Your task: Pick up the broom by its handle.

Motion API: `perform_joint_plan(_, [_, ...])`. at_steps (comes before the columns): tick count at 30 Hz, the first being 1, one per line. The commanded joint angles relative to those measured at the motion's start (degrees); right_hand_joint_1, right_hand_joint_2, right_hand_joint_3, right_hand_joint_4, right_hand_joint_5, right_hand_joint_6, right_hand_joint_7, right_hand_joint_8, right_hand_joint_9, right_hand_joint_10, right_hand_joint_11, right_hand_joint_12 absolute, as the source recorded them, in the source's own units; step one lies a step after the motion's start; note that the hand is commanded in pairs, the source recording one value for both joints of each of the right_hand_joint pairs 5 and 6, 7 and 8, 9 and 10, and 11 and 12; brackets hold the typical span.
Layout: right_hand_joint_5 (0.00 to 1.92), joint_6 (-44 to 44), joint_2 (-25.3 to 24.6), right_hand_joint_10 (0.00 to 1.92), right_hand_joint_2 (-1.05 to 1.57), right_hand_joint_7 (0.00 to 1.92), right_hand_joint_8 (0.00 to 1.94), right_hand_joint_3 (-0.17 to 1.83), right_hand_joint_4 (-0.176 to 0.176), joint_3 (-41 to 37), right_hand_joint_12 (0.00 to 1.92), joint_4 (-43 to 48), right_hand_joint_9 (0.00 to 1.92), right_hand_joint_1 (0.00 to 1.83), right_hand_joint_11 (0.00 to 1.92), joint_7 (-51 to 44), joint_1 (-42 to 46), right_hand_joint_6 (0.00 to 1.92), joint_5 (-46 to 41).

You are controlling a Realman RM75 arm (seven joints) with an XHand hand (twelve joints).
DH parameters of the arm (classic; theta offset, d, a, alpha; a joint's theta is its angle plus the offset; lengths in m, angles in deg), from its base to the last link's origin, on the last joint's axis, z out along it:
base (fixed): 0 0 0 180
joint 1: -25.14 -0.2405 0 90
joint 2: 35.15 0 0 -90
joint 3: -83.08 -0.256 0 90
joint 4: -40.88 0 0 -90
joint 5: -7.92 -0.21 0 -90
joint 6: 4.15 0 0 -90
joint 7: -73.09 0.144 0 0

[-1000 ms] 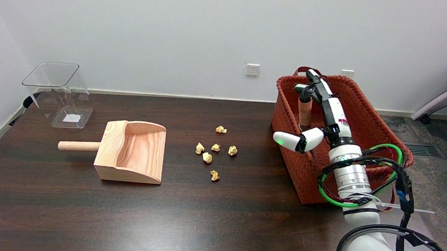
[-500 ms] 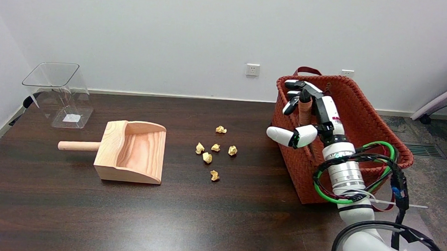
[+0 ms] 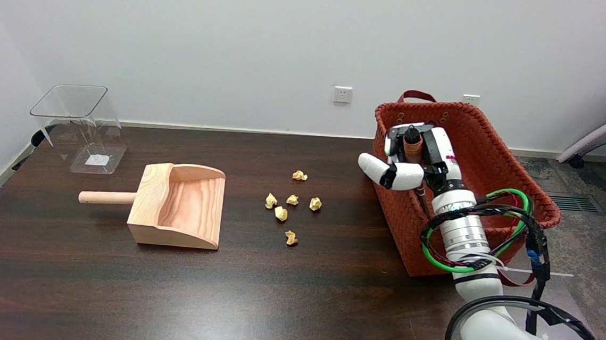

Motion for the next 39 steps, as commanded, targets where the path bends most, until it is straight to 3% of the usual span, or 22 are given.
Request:
perform_joint_plan(1, [1.92, 0.5, -0.3, 1.92, 0.16, 1.87, 1.87, 0.97, 0.000, 1.6, 1.92, 0.5, 1.92, 0.98, 1.92, 0.7, -2.1, 1.92, -1.0])
perform_joint_plan(10, [1.92, 1.3, -0.5, 1.92, -0.02, 1.92, 1.92, 0.93, 0.000, 2.2, 1.92, 1.0, 1.92, 1.06, 1.92, 0.2, -3.6, 1.92, -1.0])
perform_joint_plan(14, [1.92, 1.3, -1.0, 1.92, 0.19, 1.92, 1.92, 0.78, 0.000, 2.2, 1.92, 1.3, 1.92, 1.15, 1.92, 0.1, -4.2, 1.92, -1.0])
perform_joint_plan(16, [1.92, 1.3, -1.1, 1.92, 0.57, 1.92, 1.92, 0.89, 0.000, 2.0, 1.92, 1.3, 1.92, 1.20, 1.92, 0.0, -4.4, 1.92, -1.0])
perform_joint_plan(20, [1.92, 1.3, -1.0, 1.92, 1.11, 1.92, 1.92, 0.77, 0.000, 1.2, 1.92, 1.2, 1.92, 1.24, 1.92, -1.8, -5.0, 1.92, -1.0])
perform_joint_plan(28, [1.92, 1.1, -0.9, 1.92, 1.33, 1.92, 1.92, 0.62, 0.000, -2.6, 1.92, 0.2, 1.92, 1.24, 1.92, -3.6, -5.2, 1.92, -0.5])
perform_joint_plan(39, [1.92, 1.9, -0.2, 1.92, 1.32, 1.92, 1.92, 0.62, 0.000, -8.3, 1.92, -3.4, 1.92, 1.28, 1.92, -11.3, -5.2, 1.92, 3.3])
